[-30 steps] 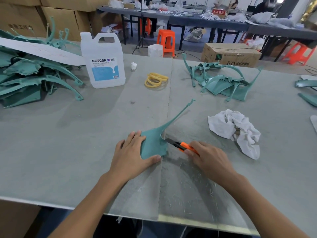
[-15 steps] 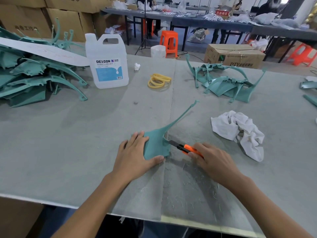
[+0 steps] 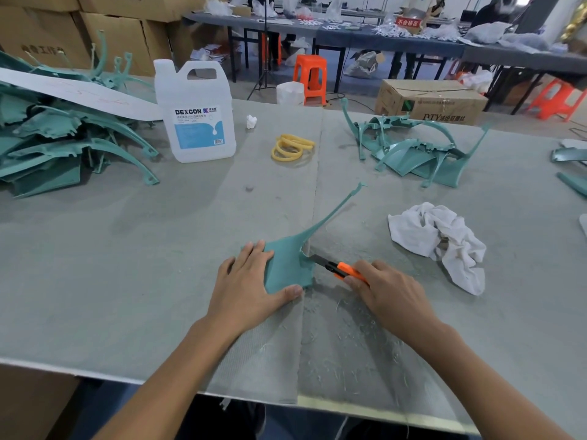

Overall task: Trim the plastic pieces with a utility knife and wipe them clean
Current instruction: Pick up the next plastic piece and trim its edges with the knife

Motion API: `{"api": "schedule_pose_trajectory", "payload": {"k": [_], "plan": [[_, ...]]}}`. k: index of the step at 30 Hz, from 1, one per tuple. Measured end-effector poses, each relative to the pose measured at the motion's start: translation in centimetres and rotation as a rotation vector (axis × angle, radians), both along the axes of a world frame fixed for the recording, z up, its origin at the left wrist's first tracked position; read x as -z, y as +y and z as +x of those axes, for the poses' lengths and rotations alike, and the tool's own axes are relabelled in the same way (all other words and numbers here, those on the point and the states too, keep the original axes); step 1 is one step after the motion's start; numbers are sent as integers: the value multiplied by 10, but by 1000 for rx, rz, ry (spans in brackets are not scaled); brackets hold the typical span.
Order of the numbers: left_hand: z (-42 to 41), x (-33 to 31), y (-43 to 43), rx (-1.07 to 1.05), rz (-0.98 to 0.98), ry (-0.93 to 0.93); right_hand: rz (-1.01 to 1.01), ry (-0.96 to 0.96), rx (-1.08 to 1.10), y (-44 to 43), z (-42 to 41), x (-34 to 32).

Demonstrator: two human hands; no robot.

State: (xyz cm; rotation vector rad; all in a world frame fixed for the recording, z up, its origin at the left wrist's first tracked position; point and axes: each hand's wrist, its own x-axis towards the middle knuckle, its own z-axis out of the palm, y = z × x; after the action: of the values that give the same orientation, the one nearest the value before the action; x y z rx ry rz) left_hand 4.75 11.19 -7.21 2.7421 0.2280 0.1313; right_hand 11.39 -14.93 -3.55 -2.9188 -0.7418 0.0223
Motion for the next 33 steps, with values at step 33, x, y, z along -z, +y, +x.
{"api": "schedule_pose_trajectory", "payload": {"k": [33], "plan": [[1, 2, -1, -22, 7, 1, -94, -44, -149, -14, 0, 5]]}}
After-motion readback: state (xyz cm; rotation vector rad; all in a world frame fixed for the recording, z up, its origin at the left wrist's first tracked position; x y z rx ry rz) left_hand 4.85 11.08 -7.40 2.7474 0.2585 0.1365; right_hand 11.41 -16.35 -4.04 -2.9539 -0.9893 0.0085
